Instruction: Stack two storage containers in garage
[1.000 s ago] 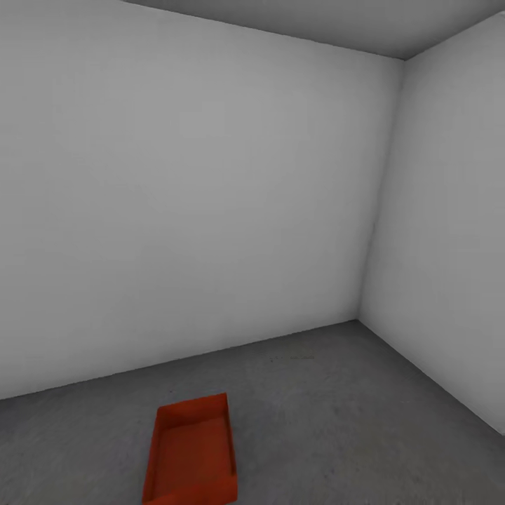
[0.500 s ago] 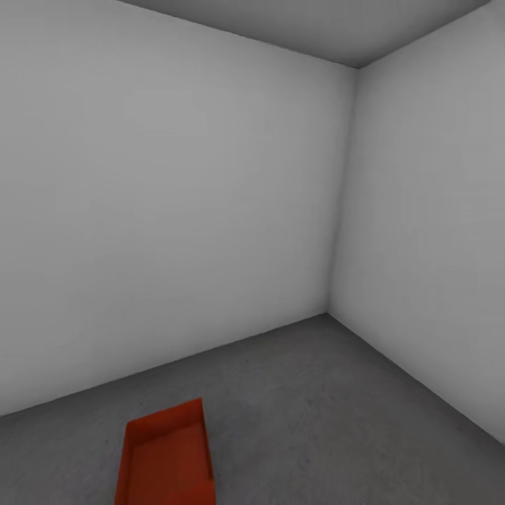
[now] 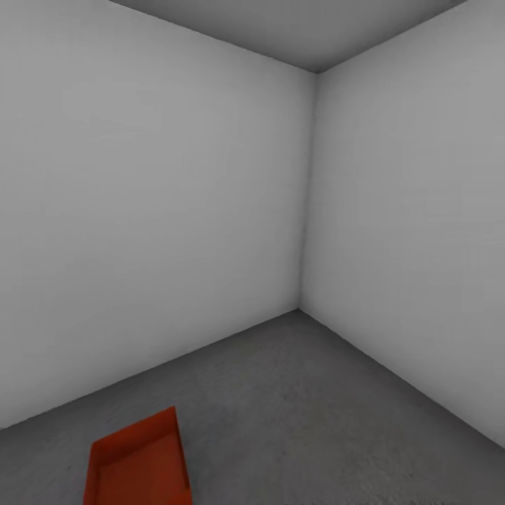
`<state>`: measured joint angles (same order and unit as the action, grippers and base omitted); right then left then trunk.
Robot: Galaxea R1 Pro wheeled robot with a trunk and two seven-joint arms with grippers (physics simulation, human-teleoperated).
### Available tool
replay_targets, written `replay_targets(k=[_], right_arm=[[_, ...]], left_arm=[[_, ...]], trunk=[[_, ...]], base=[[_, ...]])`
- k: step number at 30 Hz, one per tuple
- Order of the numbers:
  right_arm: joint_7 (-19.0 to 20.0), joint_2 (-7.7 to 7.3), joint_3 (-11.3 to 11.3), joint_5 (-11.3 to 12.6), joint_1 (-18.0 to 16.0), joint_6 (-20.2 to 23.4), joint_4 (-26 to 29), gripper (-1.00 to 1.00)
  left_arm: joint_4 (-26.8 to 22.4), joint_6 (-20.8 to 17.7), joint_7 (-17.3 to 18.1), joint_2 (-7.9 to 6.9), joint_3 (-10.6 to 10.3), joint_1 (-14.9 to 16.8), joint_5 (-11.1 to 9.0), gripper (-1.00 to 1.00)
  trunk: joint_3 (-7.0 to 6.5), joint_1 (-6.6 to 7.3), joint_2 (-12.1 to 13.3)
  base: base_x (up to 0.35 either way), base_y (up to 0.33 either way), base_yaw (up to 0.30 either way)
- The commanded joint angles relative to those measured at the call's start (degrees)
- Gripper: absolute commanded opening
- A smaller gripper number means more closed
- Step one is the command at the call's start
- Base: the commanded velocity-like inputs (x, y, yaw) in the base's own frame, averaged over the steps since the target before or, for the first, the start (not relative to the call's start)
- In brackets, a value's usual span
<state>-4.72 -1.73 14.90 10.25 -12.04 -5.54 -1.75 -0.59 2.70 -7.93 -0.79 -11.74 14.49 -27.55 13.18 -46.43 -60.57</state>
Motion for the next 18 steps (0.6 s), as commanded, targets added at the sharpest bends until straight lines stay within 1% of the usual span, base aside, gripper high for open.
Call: replay_targets(k=[1, 4, 10, 18], right_arm=[[0.0, 0.13, 0.5, 0.6, -0.1, -0.3, -0.2, 1.00], [-0.1, 0.19, 0.5, 0.6, 0.0, -0.2, -0.2, 1.00], [-0.1, -0.01, 0.4, 0.6, 2.3, 0.8, -0.2, 1.00], [0.0, -0.01, 0.5, 0.3, 2.6, 0.7, -0.2, 1.00]], left_arm=[[0.0, 0.1, -0.2, 0.00, -0.5, 0.0, -0.5, 1.00], [0.0, 0.1, -0.2, 0.00, -0.5, 0.0, -0.5, 1.00], [0.0, 0.1, -0.2, 0.00, -0.5, 0.0, -0.5, 1.00], [0.0, 0.1, -0.2, 0.00, -0.5, 0.0, -0.5, 1.00]], trunk=[[0.07, 0.00, 0.0], [0.07, 0.00, 0.0], [0.07, 0.00, 0.0], [0.07, 0.00, 0.0]], base=[[0.000, 0.000, -0.277], [0.000, 0.000, -0.272], [0.000, 0.000, -0.269], [0.000, 0.000, -0.271]])
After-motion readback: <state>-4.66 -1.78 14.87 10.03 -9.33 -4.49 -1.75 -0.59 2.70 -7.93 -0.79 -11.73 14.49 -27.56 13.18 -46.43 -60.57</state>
